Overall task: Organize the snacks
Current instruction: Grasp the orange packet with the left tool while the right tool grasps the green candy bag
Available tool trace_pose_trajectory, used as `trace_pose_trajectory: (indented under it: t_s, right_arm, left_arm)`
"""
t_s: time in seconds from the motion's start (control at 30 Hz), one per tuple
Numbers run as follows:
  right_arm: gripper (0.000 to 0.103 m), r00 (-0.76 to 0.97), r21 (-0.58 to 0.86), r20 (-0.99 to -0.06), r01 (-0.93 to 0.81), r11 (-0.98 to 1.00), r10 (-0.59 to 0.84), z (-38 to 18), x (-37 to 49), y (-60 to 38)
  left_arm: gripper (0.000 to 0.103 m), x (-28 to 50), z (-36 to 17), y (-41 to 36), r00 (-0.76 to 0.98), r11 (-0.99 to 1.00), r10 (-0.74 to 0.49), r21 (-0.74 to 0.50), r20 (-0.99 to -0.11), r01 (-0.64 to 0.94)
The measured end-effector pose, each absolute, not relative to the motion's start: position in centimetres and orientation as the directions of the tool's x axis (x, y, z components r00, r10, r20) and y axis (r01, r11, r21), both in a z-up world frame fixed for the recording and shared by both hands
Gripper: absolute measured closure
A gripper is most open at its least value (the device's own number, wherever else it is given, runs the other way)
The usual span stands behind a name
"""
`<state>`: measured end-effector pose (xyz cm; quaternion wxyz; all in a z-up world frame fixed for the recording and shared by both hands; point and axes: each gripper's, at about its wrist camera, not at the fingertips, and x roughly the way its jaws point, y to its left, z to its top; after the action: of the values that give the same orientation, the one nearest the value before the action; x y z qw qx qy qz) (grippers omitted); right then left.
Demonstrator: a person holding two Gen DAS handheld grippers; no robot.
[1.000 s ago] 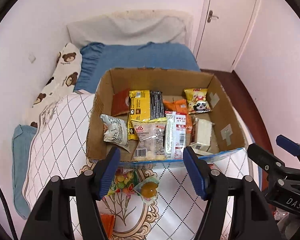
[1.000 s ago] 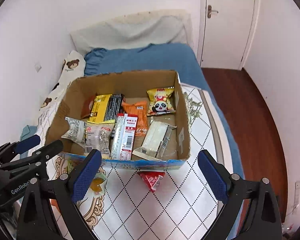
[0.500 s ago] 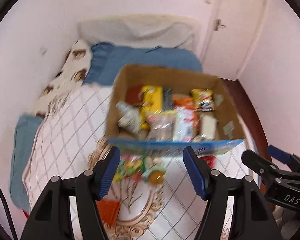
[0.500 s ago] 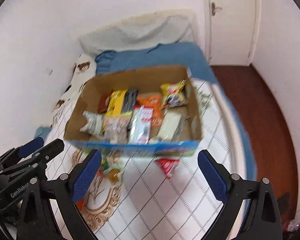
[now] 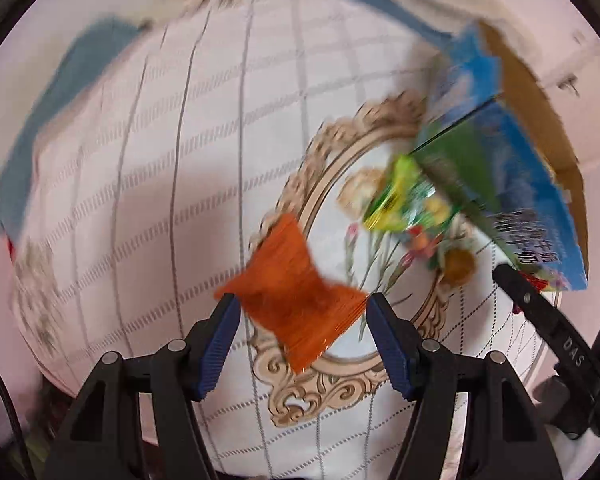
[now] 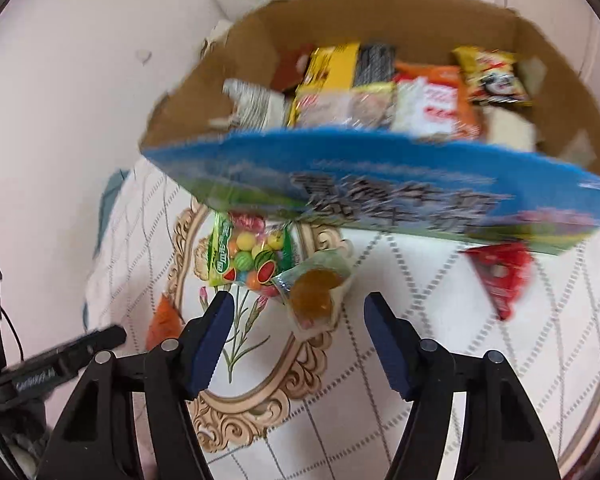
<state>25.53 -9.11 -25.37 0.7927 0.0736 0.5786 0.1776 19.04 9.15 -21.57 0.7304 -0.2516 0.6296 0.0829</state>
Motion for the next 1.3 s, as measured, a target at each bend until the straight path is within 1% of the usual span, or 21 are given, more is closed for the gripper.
trace_pose_trajectory:
  t_s: [0.13,0.27,0.37,0.43,0.57,0.6,0.67,0.77,0.9,0.97,1.07,1.1,1.13,1.23,1.27,1.3]
  right_arm:
    - [0.033,0.261,0.310,-0.895,-0.216,0.926,0.361,-26.5,26.4,-6.7]
    - [0.033,0.265,0.333,-0.885,-0.216,0.918,0.383,-28.3,28.2,-4.7]
    - [0.033,0.252,0.364,-0.878,-0.200,0.910,0.407,-30.3,29.6,-4.1]
    - [0.033,0.244,0.377,-0.872,-0.220,0.900,0.425,-30.7,29.5,-3.5]
    - [0.033,0.074,0.517,-0.823,-0.315,0.796,0.563,-30.1,27.6,-1.4]
    - [0.033,0.064,0.518,-0.820,-0.340,0.785,0.569,-29.5,27.0,-1.1]
    - [0.033,0.094,0.459,-0.842,-0.391,0.798,0.531,-28.4,26.2,-0.8]
    - [0.032,0.169,0.342,-0.878,-0.432,0.834,0.447,-27.4,26.3,-0.8]
    - [0.032,0.182,0.359,-0.876,-0.374,0.855,0.448,-28.5,28.8,-1.3]
    - [0.032,0.182,0.354,-0.873,-0.399,0.846,0.452,-29.4,29.8,-0.6]
    - [0.030,0.158,0.323,-0.893,-0.427,0.845,0.421,-31.0,30.2,0.9]
    - [0.030,0.132,0.340,-0.895,-0.415,0.844,0.426,-31.4,29.9,1.0]
    - [0.030,0.090,0.387,-0.885,-0.403,0.829,0.457,-31.5,29.5,1.1]
    - [0.030,-0.041,0.519,-0.835,-0.390,0.761,0.549,-31.1,27.8,1.3]
    - [0.030,-0.050,0.526,-0.830,-0.404,0.749,0.556,-30.6,27.2,1.4]
    - [0.030,-0.039,0.502,-0.841,-0.429,0.751,0.540,-30.0,26.7,1.4]
  left_arm:
    - [0.040,18.5,-26.2,10.2,0.108,0.751,-0.360,-0.357,-0.927,-0.555]
    - [0.040,17.7,-30.0,11.4,0.116,0.596,-0.505,-0.443,-0.855,-0.669]
    - [0.040,17.8,-30.4,11.6,0.131,0.583,-0.499,-0.444,-0.856,-0.680]
    - [0.040,18.0,-30.3,11.5,0.133,0.592,-0.489,-0.440,-0.862,-0.676]
    - [0.039,18.6,-31.1,11.0,0.114,0.581,-0.505,-0.434,-0.856,-0.688]
    - [0.037,18.7,-31.4,11.0,0.112,0.572,-0.508,-0.432,-0.854,-0.697]
    - [0.033,19.0,-31.8,11.0,0.115,0.550,-0.515,-0.431,-0.849,-0.715]
    - [0.033,19.4,-31.8,10.6,0.110,0.575,-0.503,-0.427,-0.857,-0.698]
    - [0.033,18.9,-30.8,10.8,0.113,0.606,-0.488,-0.429,-0.866,-0.670]
    - [0.034,18.0,-30.4,11.2,0.118,0.598,-0.490,-0.431,-0.864,-0.676]
    - [0.033,16.4,-30.1,11.8,0.126,0.573,-0.498,-0.435,-0.858,-0.694]
    - [0.033,16.1,-30.1,11.9,0.128,0.565,-0.500,-0.434,-0.857,-0.701]
    - [0.034,15.6,-30.1,12.1,0.141,0.547,-0.504,-0.441,-0.852,-0.711]
    - [0.034,16.1,-30.3,12.5,0.162,0.515,-0.506,-0.448,-0.847,-0.731]
    - [0.033,16.0,-30.2,13.2,0.166,0.509,-0.508,-0.450,-0.845,-0.734]
    - [0.033,16.5,-30.2,13.0,0.170,0.500,-0.514,-0.455,-0.841,-0.737]
